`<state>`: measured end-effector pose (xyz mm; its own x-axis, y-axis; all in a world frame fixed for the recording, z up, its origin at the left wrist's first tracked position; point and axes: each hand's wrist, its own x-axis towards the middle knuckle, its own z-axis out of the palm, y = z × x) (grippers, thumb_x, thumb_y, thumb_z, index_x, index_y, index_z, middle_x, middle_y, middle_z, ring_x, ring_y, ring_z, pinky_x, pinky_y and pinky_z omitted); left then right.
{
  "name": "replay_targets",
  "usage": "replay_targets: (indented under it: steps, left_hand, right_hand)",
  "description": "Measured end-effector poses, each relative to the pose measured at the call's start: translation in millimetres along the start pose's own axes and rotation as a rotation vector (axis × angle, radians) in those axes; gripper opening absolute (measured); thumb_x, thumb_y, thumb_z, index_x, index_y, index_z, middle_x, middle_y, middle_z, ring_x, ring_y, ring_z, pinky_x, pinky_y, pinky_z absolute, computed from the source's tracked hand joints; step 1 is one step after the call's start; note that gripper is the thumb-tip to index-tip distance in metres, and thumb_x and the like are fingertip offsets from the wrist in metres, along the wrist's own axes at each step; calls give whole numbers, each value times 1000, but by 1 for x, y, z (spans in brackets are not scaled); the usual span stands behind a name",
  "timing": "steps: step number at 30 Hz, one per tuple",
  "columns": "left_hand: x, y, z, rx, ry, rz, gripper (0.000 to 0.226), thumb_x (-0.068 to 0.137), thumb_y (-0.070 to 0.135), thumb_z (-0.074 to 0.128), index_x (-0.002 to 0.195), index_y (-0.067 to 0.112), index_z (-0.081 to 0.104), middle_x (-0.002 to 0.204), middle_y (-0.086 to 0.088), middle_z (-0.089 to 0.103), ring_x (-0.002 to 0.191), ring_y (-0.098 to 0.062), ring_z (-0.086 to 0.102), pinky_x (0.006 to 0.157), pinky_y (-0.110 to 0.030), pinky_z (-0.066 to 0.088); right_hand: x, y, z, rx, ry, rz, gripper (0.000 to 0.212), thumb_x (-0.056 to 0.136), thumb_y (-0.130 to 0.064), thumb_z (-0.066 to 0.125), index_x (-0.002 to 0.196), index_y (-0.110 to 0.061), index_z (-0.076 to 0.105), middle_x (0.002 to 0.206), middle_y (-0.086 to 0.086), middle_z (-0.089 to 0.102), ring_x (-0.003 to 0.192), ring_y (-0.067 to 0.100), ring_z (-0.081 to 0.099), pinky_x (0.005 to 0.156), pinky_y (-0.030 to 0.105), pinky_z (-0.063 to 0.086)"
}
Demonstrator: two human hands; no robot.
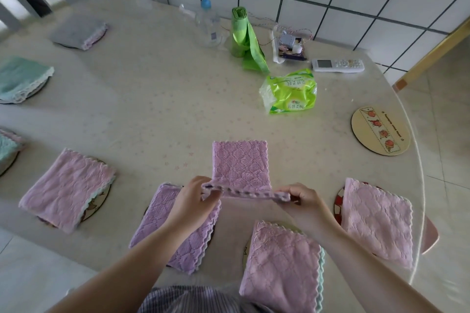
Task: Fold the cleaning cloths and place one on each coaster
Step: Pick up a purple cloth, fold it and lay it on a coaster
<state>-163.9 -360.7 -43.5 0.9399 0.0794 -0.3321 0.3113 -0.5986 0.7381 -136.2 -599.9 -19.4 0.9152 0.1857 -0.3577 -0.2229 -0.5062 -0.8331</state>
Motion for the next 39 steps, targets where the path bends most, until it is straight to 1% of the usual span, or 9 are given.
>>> replay_targets:
  steps: [2, 5, 9, 12, 18, 25, 31, 37, 39]
  left_hand:
    - [7, 4, 0, -57, 7, -17, 6, 92, 30, 53, 92, 29, 59, 85, 14, 64, 63, 4, 59, 55, -18, 39]
    - [19, 9, -1, -100, 31, -34, 16, 93, 26, 51, 78, 26, 55, 66, 9, 60, 56, -3, 64, 47, -12, 33]
    - [39, 8, -1, -85, -2, -123, 12, 93, 31, 52, 90, 22, 59, 67, 0, 62, 49, -6, 61, 53, -23, 42]
    - [51, 3, 0, -34, -26, -153, 14, 92, 32, 53, 93, 20, 59, 69, 5, 61, 55, -10, 57, 54, -24, 43]
    - [64, -3, 0, 13, -34, -182, 17, 91, 34, 53, 87, 18, 57, 73, -3, 64, 61, -21, 61, 60, -39, 51]
    - [68, -11, 1, 44, -65, -235, 19, 90, 35, 54, 85, 17, 55, 74, -7, 64, 68, -26, 64, 58, -34, 45]
    - [73, -10, 3, 72, -58, -241, 19, 91, 36, 53, 90, 17, 56, 73, -3, 64, 66, -23, 65, 63, -39, 53]
    - [77, -7, 5, 189, -78, -228, 20, 91, 35, 52, 94, 16, 54, 73, 2, 59, 63, -16, 57, 49, -25, 36]
    - [74, -4, 4, 157, -25, -240, 23, 91, 38, 53, 96, 17, 49, 78, 3, 59, 65, -15, 57, 51, -29, 41]
  right_hand:
    - [12, -2, 2, -166, 72, -60, 32, 83, -15, 67, 61, -35, 53, 74, -10, 52, 65, 8, 52, 59, 14, 37]
    - [34, -3, 3, -174, 94, -31, 11, 86, -23, 64, 76, -19, 63, 86, -10, 55, 76, 8, 58, 65, 15, 42]
    - [61, 0, 3, -213, 54, 56, 15, 88, -28, 61, 75, -20, 64, 68, -6, 61, 64, 15, 58, 58, 28, 42]
    - [76, 7, 5, -277, 41, 85, 20, 88, -29, 60, 70, -22, 60, 56, -6, 51, 53, 12, 45, 51, 26, 33]
    - [97, 6, 6, -369, 6, 77, 21, 89, -28, 58, 69, -24, 56, 54, -6, 51, 52, 10, 45, 46, 18, 31]
    - [109, 6, 13, -420, 12, 105, 37, 89, -28, 58, 54, -23, 45, 49, -5, 42, 48, 6, 38, 47, 22, 28]
    - [113, 6, 15, -399, 30, 165, 20, 89, -31, 56, 77, -17, 64, 58, -3, 52, 59, 18, 48, 51, 25, 33]
    - [113, 6, 16, -380, 49, 206, 19, 87, -30, 58, 78, -15, 64, 65, 0, 58, 67, 21, 53, 53, 27, 34]
    - [112, 6, 17, -325, 73, 226, 14, 87, -29, 58, 96, -20, 62, 81, -3, 62, 80, 20, 58, 59, 28, 37]
